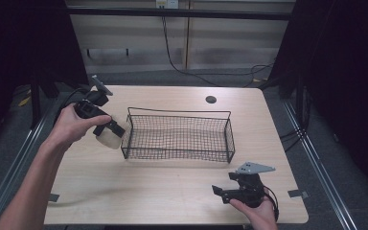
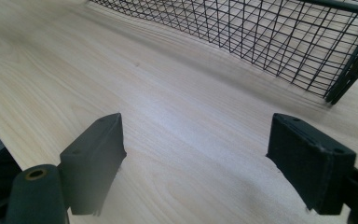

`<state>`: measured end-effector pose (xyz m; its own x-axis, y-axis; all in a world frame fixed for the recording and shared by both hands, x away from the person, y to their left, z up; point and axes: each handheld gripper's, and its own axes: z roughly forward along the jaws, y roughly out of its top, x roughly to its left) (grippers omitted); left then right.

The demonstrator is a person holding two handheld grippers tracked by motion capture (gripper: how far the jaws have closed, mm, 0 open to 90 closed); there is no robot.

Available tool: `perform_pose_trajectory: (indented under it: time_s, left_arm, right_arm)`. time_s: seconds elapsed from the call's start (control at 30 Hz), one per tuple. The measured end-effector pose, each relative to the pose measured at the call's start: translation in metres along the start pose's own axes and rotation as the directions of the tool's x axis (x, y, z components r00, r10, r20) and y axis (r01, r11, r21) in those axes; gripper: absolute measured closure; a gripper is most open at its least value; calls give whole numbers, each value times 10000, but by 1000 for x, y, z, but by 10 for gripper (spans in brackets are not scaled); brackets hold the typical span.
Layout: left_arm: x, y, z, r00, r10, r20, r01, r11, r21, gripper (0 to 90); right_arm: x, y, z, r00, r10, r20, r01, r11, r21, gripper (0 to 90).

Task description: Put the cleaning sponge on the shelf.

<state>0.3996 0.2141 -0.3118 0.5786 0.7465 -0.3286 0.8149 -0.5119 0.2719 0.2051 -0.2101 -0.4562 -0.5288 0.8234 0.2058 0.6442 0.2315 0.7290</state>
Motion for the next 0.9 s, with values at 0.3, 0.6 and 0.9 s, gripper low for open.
perform_pose_trajectory:
  time_s: [0.3, 0.6, 0.9]
  left_arm:
    - [-11, 15, 6, 9995, -284, -113, 285, 9996, 85, 279]
    - [-21, 28, 16, 9973, -649, -343, 654, 9978, 141, 279]
    - [-30, 42, 29, 9922, -975, -777, 1001, 9945, 308, 279]
  right_arm:
    - [-1, 0, 0, 10000, 76, -16, -76, 10000, -8, 183]
    - [-1, 0, 0, 10000, 67, 9, -67, 10000, -2, 183]
    - [-1, -1, 0, 10000, 63, -17, -63, 10000, 16, 183]
